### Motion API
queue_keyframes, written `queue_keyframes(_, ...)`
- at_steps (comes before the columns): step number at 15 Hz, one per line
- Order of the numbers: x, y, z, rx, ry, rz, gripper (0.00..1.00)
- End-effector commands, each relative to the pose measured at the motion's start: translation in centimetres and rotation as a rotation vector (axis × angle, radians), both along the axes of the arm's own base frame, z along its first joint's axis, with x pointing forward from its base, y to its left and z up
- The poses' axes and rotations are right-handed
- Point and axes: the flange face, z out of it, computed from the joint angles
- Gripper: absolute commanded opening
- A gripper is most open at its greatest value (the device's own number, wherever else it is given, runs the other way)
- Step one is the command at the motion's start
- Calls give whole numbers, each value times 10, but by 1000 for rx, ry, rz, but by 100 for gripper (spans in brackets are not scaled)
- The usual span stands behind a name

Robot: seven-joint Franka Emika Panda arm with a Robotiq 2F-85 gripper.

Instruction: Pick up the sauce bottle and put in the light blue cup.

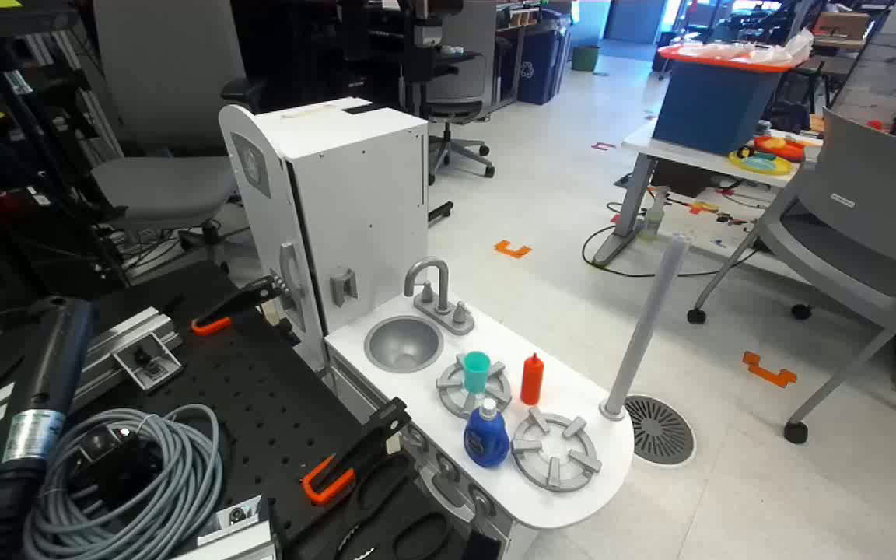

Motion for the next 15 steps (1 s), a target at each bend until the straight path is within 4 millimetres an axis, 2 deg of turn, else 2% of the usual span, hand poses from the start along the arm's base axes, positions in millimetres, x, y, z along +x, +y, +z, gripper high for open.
queue_keyframes(1,0,0,1,0,-1,0,100)
queue_keyframes(11,1,0,1,0,-1,0,100)
queue_keyframes(15,59,-10,-35,-20,36,-98,100)
